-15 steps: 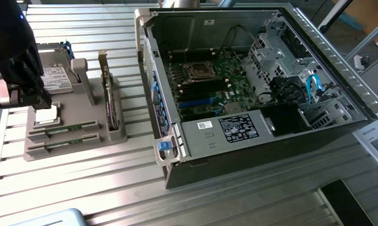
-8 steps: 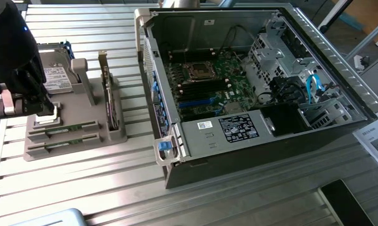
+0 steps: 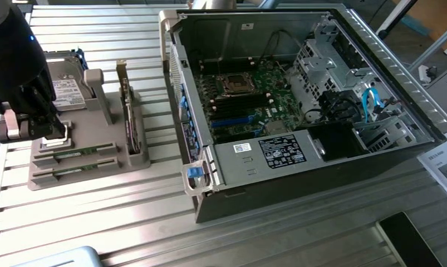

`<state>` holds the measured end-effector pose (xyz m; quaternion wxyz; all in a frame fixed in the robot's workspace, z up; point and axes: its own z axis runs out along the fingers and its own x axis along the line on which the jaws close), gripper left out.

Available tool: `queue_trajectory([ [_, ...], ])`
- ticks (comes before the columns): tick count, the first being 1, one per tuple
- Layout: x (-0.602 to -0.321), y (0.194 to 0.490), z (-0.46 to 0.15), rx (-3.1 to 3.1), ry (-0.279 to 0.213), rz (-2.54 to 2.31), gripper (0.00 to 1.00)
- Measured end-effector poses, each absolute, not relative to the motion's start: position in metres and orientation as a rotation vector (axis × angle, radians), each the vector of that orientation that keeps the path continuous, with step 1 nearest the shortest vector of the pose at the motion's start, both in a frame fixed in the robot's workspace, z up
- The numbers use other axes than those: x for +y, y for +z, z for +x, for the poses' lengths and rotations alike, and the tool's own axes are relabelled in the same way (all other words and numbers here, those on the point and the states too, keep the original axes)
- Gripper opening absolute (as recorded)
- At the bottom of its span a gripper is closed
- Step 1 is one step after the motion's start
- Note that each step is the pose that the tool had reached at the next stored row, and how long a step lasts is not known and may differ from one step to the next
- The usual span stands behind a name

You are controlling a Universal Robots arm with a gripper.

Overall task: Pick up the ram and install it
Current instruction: 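Pick up the ram and move it above insertion slot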

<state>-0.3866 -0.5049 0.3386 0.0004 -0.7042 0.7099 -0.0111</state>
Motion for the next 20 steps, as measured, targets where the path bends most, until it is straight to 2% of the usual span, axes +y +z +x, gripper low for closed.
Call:
queue_trajectory([
  [20,-0.493,0.336,-0.387,2.228,-0.032,-2.21,0.11],
])
